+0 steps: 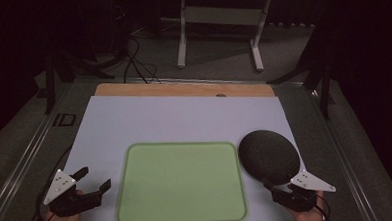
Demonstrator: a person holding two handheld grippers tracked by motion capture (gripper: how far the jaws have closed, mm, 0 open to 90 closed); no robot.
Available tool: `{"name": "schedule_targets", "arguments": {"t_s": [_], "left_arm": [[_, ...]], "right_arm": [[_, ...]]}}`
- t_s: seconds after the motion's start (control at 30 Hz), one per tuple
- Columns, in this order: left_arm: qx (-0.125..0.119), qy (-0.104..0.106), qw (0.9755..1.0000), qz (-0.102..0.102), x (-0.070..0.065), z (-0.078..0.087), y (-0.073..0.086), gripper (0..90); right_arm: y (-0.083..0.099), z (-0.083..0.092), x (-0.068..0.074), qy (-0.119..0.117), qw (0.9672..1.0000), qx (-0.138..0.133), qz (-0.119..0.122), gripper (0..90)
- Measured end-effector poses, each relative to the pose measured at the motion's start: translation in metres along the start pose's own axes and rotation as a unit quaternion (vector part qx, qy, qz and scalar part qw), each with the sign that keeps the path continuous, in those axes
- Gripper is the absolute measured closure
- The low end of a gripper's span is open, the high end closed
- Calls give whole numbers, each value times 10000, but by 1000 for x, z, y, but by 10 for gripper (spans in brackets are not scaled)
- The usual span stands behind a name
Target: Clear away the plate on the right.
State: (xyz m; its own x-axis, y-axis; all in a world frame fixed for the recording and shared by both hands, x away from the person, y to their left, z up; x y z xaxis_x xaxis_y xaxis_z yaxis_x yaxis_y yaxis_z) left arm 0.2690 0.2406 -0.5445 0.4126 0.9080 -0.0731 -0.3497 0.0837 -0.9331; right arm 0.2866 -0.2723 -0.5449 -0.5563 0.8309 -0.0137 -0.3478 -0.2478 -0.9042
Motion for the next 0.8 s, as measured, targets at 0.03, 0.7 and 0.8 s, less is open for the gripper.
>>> {"name": "schedule_targets", "arguments": {"t_s": [0.03, 0.7, 0.8], "left_arm": [[-1, -27, 10000, -21, 1, 0, 0, 62], [-28, -159, 9999, 17, 4, 0, -1, 7], [-18, -182, 9998, 64, 6, 0, 0, 7]], "right_arm": [[0, 0, 0, -2, 10000, -11, 5, 396], [6, -3, -5, 104, 9987, 393, 301, 368], [10, 0, -9, 99, 9978, 513, 402, 368]]}}
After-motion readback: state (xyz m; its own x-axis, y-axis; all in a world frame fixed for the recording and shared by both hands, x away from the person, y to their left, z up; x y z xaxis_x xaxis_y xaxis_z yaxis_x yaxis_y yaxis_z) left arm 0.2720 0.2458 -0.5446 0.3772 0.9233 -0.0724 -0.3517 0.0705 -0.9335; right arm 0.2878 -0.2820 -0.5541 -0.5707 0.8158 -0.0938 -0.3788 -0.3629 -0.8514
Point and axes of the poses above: each handheld gripper's, and its own axes: z roughly backward along the jaws, y roughly out of its underside, x roughly to its left, the point moved 10 cm from there along -z, roughly forward along the jaws, and after that the axes turned 4 degrees about -x, right-handed, at the moved point
